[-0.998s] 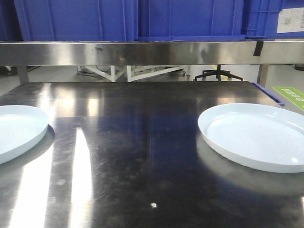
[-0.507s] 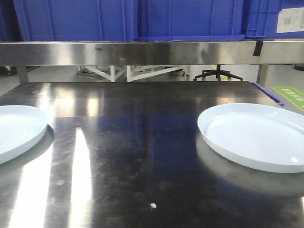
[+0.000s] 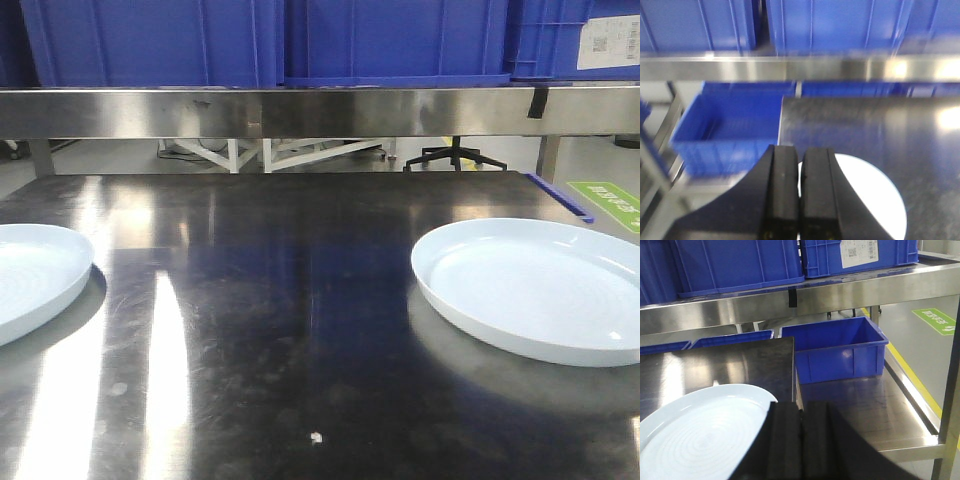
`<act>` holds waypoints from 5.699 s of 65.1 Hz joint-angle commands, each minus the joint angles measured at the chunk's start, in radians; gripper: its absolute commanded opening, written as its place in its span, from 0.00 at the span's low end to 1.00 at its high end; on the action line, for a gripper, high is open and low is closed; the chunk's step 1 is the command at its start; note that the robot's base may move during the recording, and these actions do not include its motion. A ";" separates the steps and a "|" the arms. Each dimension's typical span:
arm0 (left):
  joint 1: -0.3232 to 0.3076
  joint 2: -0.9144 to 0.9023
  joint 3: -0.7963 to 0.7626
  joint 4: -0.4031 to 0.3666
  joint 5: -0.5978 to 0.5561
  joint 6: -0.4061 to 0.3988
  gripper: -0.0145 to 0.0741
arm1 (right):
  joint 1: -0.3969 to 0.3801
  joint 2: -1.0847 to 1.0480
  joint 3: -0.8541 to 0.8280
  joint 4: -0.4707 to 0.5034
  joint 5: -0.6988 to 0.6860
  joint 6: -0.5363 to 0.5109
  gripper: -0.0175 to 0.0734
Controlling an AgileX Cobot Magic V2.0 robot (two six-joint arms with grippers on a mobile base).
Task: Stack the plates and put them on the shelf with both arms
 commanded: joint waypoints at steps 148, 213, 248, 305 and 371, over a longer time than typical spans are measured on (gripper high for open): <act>-0.037 0.395 -0.150 -0.062 -0.242 -0.006 0.26 | -0.002 0.942 -0.671 0.027 0.203 0.025 0.25; 0.049 0.680 -0.146 0.056 -0.190 -0.157 0.72 | -0.002 0.946 -0.671 0.027 0.183 0.023 0.80; 0.158 0.936 -0.163 0.059 -0.227 -0.164 0.68 | 0.000 0.949 -0.671 0.027 0.181 0.023 0.80; 0.191 1.052 -0.167 0.084 -0.227 -0.166 0.68 | 0.000 0.949 -0.671 0.027 0.193 0.023 0.80; 0.095 1.004 -0.330 0.010 -0.136 -0.160 0.27 | 0.000 0.949 -0.671 0.027 0.207 0.023 0.80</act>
